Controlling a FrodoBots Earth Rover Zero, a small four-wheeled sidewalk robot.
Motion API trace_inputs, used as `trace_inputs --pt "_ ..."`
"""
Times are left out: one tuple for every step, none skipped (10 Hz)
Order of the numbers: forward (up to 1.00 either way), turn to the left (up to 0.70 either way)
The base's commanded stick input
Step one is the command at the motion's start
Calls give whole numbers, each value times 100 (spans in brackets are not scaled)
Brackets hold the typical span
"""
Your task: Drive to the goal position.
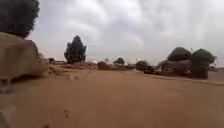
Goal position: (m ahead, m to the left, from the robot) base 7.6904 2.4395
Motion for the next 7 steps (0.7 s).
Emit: trace_inputs --pt "50 0" --pt "50 0" --pt "50 0" --pt "50 0" --pt "50 0" --pt "50 0" --pt "50 0"
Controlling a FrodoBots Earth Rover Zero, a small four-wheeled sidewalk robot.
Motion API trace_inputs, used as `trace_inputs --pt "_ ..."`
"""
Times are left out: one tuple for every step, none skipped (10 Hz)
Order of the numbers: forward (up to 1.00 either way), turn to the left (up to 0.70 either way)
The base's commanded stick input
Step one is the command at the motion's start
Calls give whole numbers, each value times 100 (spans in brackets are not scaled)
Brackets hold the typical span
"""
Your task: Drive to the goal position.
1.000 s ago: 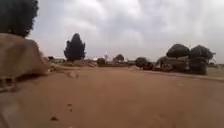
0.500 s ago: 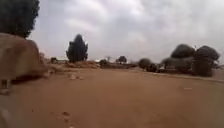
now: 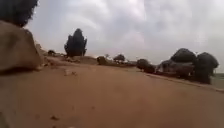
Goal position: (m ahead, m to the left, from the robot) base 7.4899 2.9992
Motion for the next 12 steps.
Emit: trace_inputs --pt "50 0" --pt "50 0" --pt "50 0" --pt "50 0" --pt "50 0" --pt "50 0" --pt "50 0" --pt "50 0" --pt "50 0" --pt "50 0" --pt "50 0" --pt "50 0"
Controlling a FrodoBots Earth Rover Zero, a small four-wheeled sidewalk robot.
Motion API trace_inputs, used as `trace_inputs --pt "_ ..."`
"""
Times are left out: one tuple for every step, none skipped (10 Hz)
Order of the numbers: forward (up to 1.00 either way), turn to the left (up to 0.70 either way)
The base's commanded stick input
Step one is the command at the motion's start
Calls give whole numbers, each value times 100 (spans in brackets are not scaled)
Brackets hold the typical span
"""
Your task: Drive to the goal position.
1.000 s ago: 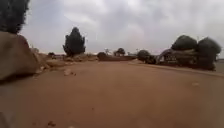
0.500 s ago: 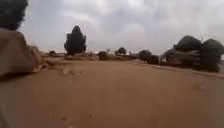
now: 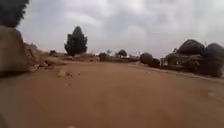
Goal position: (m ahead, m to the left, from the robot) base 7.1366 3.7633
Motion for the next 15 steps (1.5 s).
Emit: trace_inputs --pt "50 0" --pt "50 0" --pt "50 0" --pt "50 0" --pt "50 0" --pt "50 0" --pt "50 0" --pt "50 0" --pt "50 0" --pt "50 0" --pt "50 0" --pt "50 0" --pt "50 0" --pt "50 0" --pt "50 0"
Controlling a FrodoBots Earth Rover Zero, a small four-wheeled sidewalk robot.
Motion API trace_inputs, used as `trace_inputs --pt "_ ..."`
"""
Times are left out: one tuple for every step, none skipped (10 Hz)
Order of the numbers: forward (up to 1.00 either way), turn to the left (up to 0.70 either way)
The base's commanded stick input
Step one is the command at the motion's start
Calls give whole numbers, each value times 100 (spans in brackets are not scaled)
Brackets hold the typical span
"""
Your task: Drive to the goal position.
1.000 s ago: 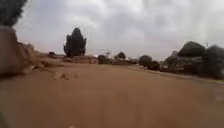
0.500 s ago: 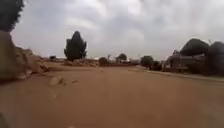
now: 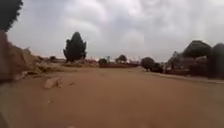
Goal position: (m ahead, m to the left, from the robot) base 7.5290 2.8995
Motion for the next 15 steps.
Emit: trace_inputs --pt "50 0" --pt "50 0" --pt "50 0" --pt "50 17" --pt "50 46" --pt "50 50" --pt "50 41" --pt "50 0" --pt "50 0" --pt "50 0" --pt "50 0" --pt "50 0" --pt "50 0" --pt "50 0" --pt "50 0"
